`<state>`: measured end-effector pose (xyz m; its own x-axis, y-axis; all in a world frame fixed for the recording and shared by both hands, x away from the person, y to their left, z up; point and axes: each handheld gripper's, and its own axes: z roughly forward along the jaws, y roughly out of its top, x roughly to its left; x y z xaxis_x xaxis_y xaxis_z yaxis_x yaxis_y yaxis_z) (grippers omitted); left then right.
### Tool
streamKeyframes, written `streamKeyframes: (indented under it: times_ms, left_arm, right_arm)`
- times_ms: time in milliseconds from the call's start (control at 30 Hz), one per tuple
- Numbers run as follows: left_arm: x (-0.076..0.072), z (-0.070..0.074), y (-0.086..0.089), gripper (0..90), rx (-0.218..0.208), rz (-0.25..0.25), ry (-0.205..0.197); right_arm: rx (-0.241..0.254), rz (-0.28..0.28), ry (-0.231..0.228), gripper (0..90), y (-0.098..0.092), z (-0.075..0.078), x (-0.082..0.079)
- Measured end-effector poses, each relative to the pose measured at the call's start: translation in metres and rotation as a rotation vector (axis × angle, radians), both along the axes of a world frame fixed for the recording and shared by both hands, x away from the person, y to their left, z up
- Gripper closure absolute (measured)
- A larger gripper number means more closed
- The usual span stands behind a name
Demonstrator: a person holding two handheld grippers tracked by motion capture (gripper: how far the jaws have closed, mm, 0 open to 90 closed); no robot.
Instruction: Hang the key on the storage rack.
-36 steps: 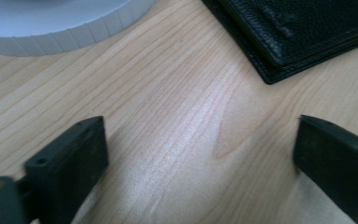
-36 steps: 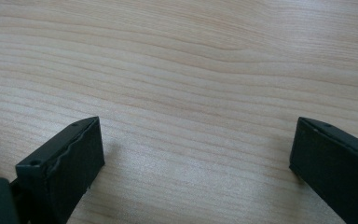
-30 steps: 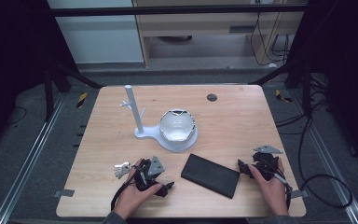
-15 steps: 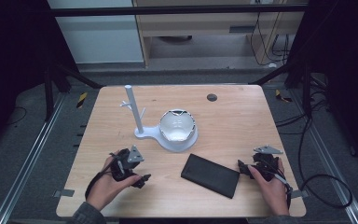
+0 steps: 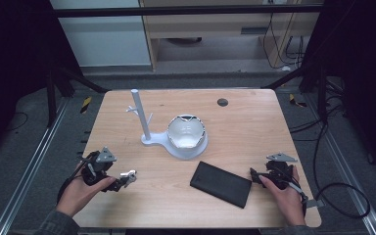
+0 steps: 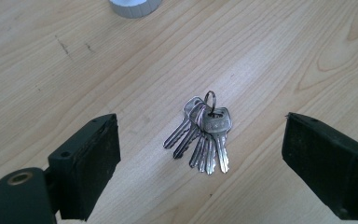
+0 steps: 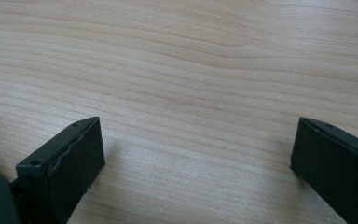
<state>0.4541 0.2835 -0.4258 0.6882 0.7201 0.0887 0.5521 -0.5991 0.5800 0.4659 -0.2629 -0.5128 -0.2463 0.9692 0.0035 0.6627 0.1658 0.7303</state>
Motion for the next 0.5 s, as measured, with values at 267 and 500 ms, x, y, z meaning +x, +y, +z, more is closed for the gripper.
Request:
streamKeyframes:
  times_ms: [267, 500]
  left_arm:
    - [-0.0043, 0.0045, -0.0025, 10.8, 0.024, 0.004, -0.045]
    - [-0.0058, 0.0028, -0.0088, 28.4, 0.077, 0.004, 0.0]
  right_arm:
    - [0.001, -0.005, 0.0, 2.9, 0.0003, 0.0001, -0.0005]
    - [0.001, -0.005, 0.0, 2.9, 0.0004, 0.0, -0.0014]
